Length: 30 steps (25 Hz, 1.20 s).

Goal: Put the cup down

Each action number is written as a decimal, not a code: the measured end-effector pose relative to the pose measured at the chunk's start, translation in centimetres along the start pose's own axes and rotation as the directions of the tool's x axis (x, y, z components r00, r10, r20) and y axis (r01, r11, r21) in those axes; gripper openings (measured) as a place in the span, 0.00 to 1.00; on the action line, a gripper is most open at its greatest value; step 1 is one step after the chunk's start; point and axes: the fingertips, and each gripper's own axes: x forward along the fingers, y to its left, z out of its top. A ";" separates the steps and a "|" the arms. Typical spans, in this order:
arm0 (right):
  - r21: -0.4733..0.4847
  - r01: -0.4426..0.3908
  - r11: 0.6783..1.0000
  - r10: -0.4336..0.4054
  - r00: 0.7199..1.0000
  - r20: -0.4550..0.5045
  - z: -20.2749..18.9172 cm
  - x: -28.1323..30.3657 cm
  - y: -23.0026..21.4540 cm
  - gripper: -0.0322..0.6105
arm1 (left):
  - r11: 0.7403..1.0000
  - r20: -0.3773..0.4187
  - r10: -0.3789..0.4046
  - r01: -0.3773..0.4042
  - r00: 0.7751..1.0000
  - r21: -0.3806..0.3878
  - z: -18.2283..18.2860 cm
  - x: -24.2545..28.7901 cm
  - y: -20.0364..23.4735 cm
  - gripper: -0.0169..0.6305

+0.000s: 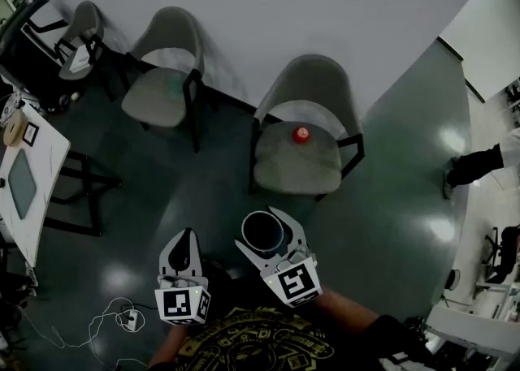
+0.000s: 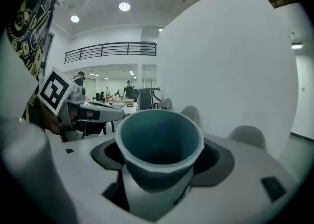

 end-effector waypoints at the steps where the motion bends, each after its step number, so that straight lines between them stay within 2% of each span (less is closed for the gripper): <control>1: 0.002 0.000 1.000 0.000 1.000 0.007 0.1 0.1 0.0 0.64 | 1.000 0.000 0.002 -0.002 1.000 -0.001 0.1 0.0 0.2 0.04; 5: -0.008 -0.007 1.000 0.007 1.000 0.014 0.5 0.5 0.3 0.64 | 1.000 0.007 0.009 -0.009 1.000 -0.005 0.2 -0.2 0.7 0.04; 10: 0.024 -0.020 1.000 0.018 0.998 0.053 0.3 1.0 1.3 0.64 | 0.999 0.014 0.037 -0.037 0.999 -0.018 0.2 -1.1 1.4 0.04; 18: 0.021 -0.073 0.997 0.071 0.996 0.062 1.0 2.3 2.3 0.64 | 0.996 0.018 0.085 -0.085 0.996 -0.038 0.3 -1.9 3.1 0.04; 30: -0.045 -0.165 0.985 0.168 0.984 0.055 5.3 7.6 7.3 0.64 | 0.983 0.041 0.171 -0.167 0.984 -0.081 1.0 -4.5 10.2 0.04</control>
